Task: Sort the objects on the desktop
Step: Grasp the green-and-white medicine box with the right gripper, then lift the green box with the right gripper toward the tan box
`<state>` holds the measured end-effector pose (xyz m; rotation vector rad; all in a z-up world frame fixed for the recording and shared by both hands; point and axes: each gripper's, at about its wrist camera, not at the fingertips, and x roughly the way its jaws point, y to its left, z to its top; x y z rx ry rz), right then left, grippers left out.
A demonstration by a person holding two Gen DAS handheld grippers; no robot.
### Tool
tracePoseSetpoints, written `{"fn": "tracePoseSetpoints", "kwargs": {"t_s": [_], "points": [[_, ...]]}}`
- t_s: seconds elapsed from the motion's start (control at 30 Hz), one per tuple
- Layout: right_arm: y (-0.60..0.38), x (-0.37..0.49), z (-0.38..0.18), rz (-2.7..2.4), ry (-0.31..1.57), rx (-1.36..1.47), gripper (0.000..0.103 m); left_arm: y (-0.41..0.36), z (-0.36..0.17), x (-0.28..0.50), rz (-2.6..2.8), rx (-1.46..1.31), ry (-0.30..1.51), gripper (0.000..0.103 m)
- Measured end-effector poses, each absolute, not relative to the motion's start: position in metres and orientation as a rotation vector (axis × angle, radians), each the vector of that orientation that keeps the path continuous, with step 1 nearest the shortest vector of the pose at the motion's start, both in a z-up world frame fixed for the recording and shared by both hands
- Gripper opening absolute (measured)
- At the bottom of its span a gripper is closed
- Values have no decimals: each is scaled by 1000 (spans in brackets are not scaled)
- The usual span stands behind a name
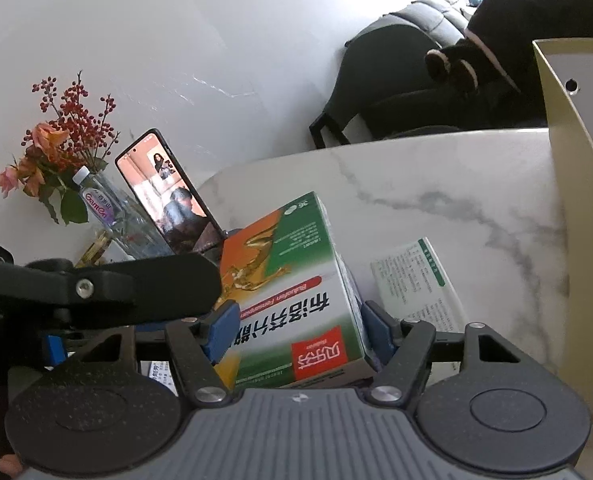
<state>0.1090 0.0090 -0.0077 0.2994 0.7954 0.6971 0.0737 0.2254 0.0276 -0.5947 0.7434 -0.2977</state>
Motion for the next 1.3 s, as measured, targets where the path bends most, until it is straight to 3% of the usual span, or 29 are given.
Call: {"fn": "tracePoseSetpoints", "kwargs": {"t_s": [0.27,0.43,0.57,0.63,1.3], "points": [[0,91,3,717,757,339,62,227,26,68,-324,-621,744,103],[-6,92,2,752,791,393,35,232,21,65,-377,-698,746,103],[-10,94,1,780,819,437,33,231,16,66,-437,-776,744,103],[-12,94,0,794,832,459,26,229,17,65,-442,-777,738,103],[-72,97,51,638,656,510,21,229,37,36,-401,-672,616,103]]}}
